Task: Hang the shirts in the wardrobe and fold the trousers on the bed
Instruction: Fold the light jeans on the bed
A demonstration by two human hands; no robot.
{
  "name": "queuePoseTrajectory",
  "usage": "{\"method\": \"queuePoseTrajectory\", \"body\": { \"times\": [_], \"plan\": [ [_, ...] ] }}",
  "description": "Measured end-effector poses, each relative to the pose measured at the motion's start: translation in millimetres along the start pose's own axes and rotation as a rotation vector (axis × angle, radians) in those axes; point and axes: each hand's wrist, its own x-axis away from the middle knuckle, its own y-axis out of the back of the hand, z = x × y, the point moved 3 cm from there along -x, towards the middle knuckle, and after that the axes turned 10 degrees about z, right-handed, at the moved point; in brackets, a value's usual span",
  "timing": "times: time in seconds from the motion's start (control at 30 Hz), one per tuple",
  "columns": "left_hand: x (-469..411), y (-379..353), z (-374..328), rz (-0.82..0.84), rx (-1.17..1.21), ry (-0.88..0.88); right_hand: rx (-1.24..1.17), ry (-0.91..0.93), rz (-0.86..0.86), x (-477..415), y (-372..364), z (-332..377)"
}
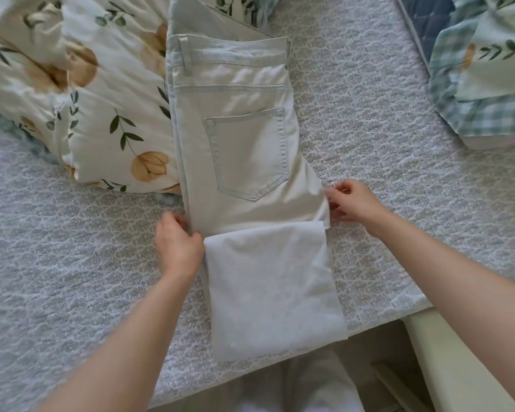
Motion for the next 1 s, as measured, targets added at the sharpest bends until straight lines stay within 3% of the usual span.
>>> {"method": "queuePoseTrajectory", "body": {
  "times": [0.1, 0.2, 0.33, 0.47, 0.67, 0.77, 0.87, 1.0],
  "plan": [
    [20.5, -8.8, -30.3, -0.126, -0.129, -0.32, 0.18, 0.087, -0.124, -11.6, 12.8, 10.7],
    [39.0, -44.4, -71.0, 0.024, -0.136, -0.693, 0.4, 0.228, -0.072, -20.5, 4.8, 28.8],
    [47.9, -97.6, -112.6, 0.244, -0.402, -0.972, 0.608, 0.332, 0.099, -27.5, -8.7, 45.5],
    [51.2, -116.2, -124.5, 0.341, -0.599, -0.834, 0.77, 0.286, 0.177, -34.1, 7.1, 46.4],
    [54.4, -125.2, -111.3, 0.433, -0.613, -0.578, 0.194, 0.094, 0.257, -24.3, 32.4, 18.5],
    [54.8, -125.8, -117.0, 0.474, -0.607, -0.546, 0.147, 0.139, 0.195, -16.1, 30.5, 15.2],
    [56.6, -122.4, -116.2, 0.542, -0.559, -0.55, 0.252, 0.226, 0.133, -3.8, 26.2, 25.1],
    [62.5, -110.1, -108.6, 0.58, -0.503, -0.616, 0.416, 0.391, 0.217, 15.5, 5.6, 49.9]
  ]
}}
